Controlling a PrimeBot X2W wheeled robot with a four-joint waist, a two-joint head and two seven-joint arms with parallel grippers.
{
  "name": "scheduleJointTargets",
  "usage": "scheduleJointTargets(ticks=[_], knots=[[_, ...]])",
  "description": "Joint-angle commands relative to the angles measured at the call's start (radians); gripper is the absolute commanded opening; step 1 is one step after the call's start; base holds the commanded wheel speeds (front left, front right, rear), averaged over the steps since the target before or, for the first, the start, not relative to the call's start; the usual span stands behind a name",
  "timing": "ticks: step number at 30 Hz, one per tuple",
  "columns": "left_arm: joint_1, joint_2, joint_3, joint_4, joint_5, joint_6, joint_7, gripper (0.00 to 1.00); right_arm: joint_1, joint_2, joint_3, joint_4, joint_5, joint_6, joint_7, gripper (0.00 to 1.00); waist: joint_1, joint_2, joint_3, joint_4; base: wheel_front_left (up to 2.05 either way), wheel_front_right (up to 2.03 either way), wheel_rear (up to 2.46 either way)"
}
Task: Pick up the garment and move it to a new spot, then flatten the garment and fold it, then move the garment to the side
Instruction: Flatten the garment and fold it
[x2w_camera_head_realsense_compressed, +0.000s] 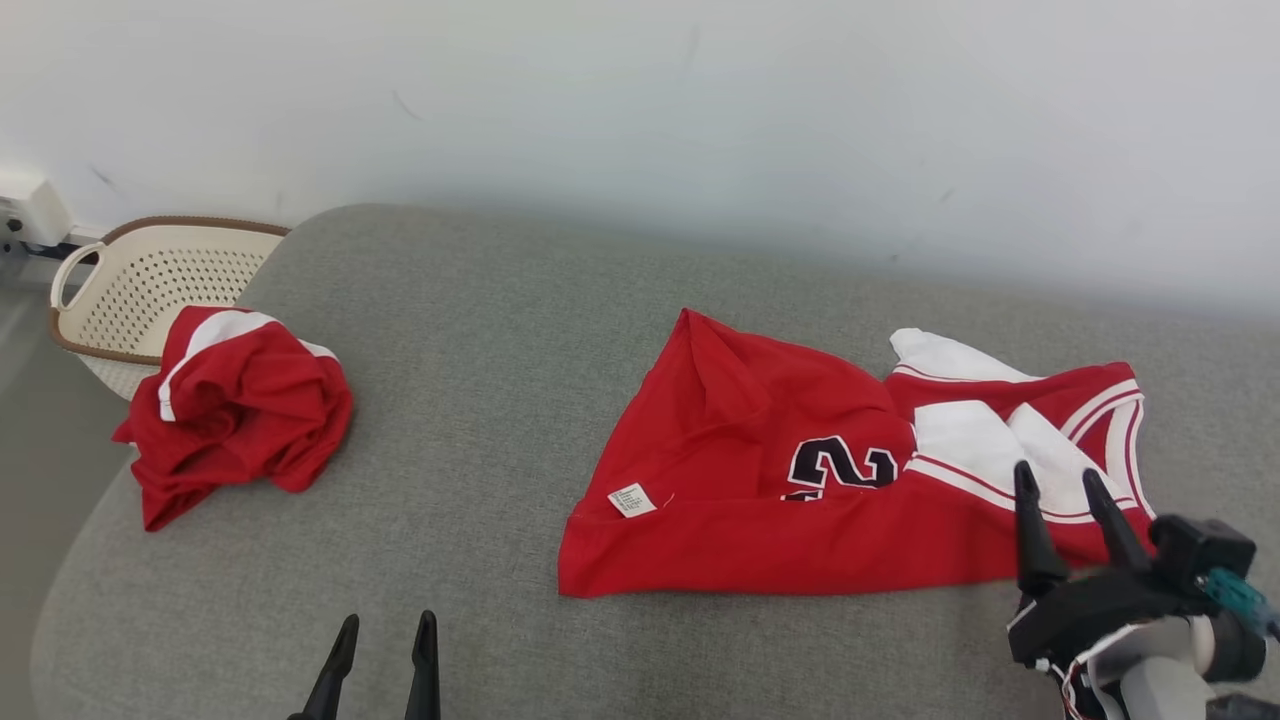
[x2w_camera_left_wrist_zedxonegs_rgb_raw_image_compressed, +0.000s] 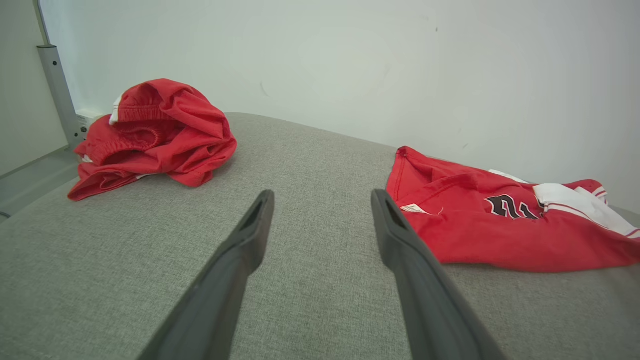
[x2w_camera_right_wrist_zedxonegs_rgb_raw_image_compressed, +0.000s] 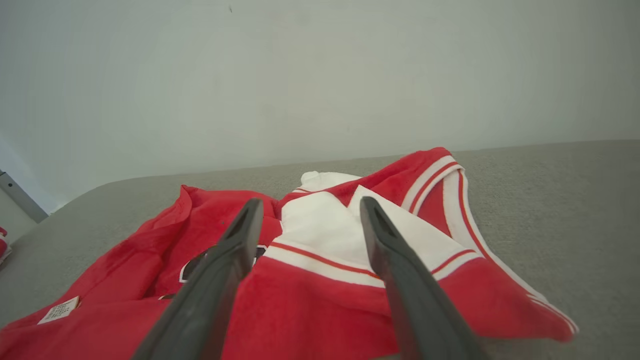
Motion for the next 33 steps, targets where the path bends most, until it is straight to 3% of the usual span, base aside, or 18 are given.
scheduleJointTargets(ticks=[1,7,20,25,33], knots=[[0.007,0.0,0.004,-0.004,0.003,-0.002,-0.004,1.0,0.022,0.009,-0.023,-0.017,-0.018,-0.001,-0.001,1.0,0.0,0.0,0.007,-0.011,0.0,0.0,0.0],[-0.003,0.0,0.004,-0.005,0.004,0.002,-0.004,1.0,0.09,0.049,-0.125,-0.093,-0.089,-0.001,0.035,1.0,0.0,0.0,0.021,-0.036,0.0,0.0,0.0],[-0.023,0.0,-0.006,-0.011,-0.001,0.003,-0.004,1.0,0.055,0.047,-0.171,-0.149,-0.158,-0.001,0.147,1.0,0.0,0.0,0.046,-0.045,0.0,0.0,0.0],[-0.04,0.0,-0.016,-0.01,-0.004,-0.001,-0.004,1.0,-0.05,0.004,-0.146,-0.071,-0.166,-0.001,0.204,1.0,0.0,0.0,0.069,-0.031,0.0,0.0,0.0],[-0.068,0.0,-0.03,0.003,-0.011,-0.004,-0.004,1.0,-0.26,-0.075,-0.09,0.176,-0.164,-0.001,0.266,1.0,0.0,0.0,0.114,0.023,0.0,0.0,0.0]])
